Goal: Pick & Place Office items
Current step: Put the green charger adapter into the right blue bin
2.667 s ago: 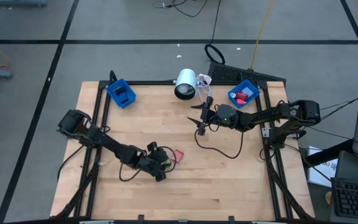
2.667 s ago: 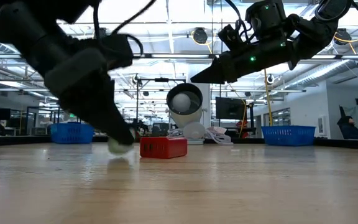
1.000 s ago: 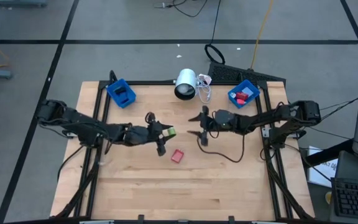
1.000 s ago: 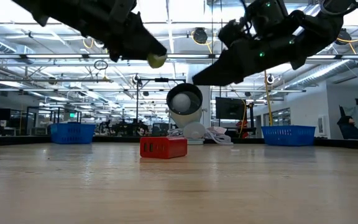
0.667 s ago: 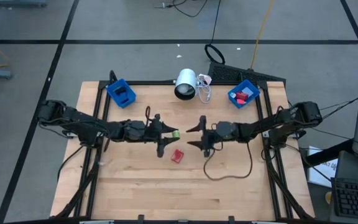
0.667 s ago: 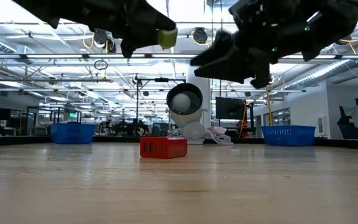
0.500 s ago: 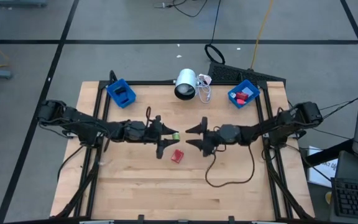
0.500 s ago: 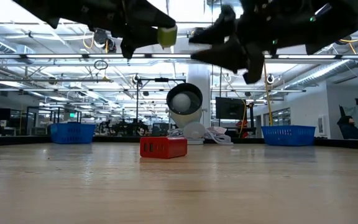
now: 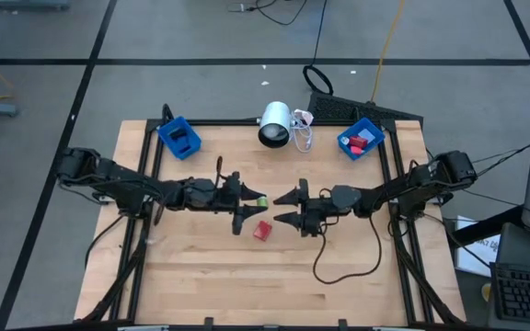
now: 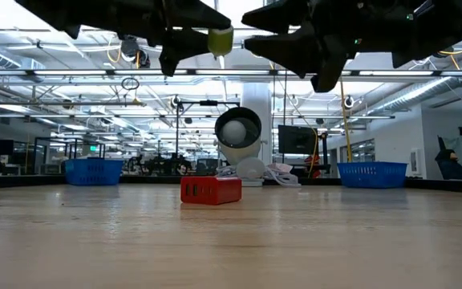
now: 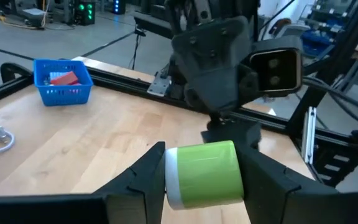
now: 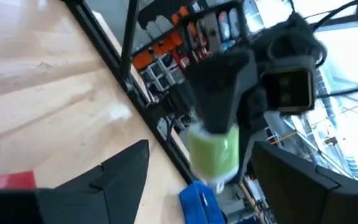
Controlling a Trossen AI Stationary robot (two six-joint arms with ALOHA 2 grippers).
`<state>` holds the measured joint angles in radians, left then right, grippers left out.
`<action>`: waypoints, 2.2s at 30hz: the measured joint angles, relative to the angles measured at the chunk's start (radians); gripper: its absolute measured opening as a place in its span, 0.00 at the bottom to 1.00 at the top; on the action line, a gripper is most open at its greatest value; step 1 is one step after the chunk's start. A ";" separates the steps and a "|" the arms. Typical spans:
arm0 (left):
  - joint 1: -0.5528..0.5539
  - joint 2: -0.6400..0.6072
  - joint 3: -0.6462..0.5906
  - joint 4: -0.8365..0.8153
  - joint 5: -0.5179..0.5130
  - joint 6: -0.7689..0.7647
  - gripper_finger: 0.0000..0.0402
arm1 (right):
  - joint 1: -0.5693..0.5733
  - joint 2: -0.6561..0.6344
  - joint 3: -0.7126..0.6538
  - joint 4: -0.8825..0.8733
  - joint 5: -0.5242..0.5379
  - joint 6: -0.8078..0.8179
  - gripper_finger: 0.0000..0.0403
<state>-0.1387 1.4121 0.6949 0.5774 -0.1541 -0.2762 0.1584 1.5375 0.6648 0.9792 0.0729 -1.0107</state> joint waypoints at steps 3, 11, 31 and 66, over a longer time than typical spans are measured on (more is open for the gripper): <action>0.000 0.049 0.016 0.031 0.005 0.005 0.40 | -0.002 0.012 0.017 0.002 0.002 0.003 0.70; 0.008 0.113 0.105 0.026 0.050 0.046 0.41 | -0.007 0.016 0.032 -0.030 0.004 0.017 0.68; 0.027 0.130 0.126 0.008 0.057 0.027 0.42 | -0.007 0.015 0.032 -0.023 0.006 0.000 0.36; 0.030 -0.396 0.021 -0.666 -0.006 0.333 0.61 | -0.128 -0.143 0.025 -0.365 0.007 0.639 0.35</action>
<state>-0.1085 1.0158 0.7155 -0.0882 -0.1596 0.0572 0.0305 1.3950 0.6897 0.6142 0.0802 -0.3719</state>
